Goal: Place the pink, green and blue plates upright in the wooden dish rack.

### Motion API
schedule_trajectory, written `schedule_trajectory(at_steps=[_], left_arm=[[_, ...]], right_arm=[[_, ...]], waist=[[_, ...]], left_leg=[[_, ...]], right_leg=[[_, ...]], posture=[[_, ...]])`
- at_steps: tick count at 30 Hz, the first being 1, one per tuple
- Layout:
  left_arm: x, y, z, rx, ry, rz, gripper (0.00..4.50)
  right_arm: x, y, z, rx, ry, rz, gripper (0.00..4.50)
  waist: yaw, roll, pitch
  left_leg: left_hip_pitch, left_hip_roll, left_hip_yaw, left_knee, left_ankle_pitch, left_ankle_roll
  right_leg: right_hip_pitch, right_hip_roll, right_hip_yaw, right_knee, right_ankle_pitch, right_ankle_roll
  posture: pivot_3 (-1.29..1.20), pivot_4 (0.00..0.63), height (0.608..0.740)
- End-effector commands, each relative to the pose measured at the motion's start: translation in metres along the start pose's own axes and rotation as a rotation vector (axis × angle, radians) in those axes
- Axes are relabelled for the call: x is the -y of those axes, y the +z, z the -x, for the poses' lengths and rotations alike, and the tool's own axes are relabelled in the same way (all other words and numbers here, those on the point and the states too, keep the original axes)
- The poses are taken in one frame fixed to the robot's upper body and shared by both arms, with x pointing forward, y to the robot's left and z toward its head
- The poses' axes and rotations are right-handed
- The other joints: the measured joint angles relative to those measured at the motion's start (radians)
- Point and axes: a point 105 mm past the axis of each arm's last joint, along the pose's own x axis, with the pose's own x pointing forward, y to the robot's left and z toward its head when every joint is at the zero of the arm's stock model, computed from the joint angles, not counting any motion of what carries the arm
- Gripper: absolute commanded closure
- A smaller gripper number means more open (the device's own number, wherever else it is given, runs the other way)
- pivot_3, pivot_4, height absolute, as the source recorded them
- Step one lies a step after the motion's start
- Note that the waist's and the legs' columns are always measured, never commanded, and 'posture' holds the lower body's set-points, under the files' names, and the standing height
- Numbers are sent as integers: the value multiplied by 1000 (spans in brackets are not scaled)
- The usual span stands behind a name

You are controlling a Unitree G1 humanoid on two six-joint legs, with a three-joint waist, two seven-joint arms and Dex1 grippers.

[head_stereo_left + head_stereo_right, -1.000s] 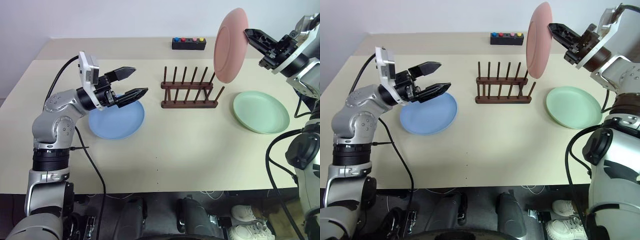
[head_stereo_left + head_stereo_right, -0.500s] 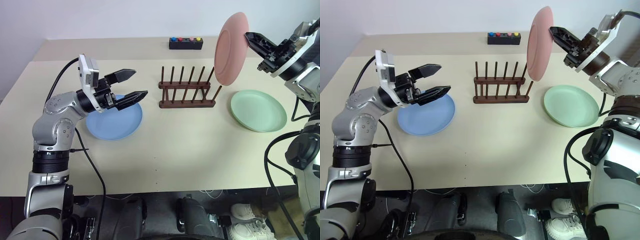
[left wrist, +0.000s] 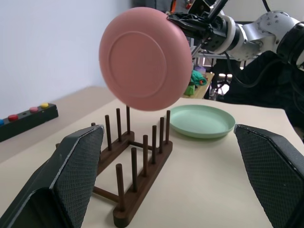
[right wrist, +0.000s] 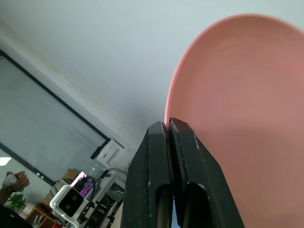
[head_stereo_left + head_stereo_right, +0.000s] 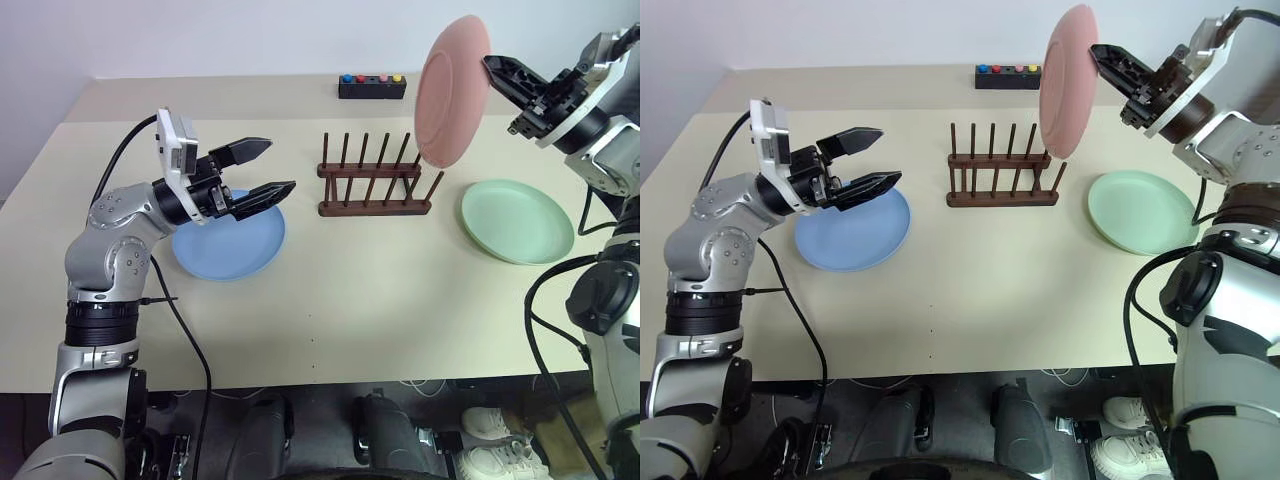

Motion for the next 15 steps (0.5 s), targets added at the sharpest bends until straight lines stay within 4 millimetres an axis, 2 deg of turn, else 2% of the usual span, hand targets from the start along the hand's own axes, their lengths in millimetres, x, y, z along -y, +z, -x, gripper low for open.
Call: schedule_trajectory(at_steps=[1, 6, 15], left_arm=[[3, 12, 0, 31, -7, -52, 0], [3, 12, -1, 30, -8, -54, 0], [4, 12, 0, 31, -8, -55, 0]], right_arm=[[-20, 15, -2, 40, 68, 48, 4478], [-19, 13, -3, 33, 62, 49, 4478], [-2, 8, 6, 53, 22, 8, 4478]], waist=[[0, 0, 0], [0, 0, 0], [0, 0, 0]], left_leg=[[0, 0, 0, 0, 0, 0], [0, 0, 0, 0, 0, 0], [0, 0, 0, 0, 0, 0]], right_leg=[[0, 0, 0, 0, 0, 0], [0, 0, 0, 0, 0, 0], [0, 0, 0, 0, 0, 0]], posture=[[0, 150, 740], [0, 150, 740], [0, 150, 740]])
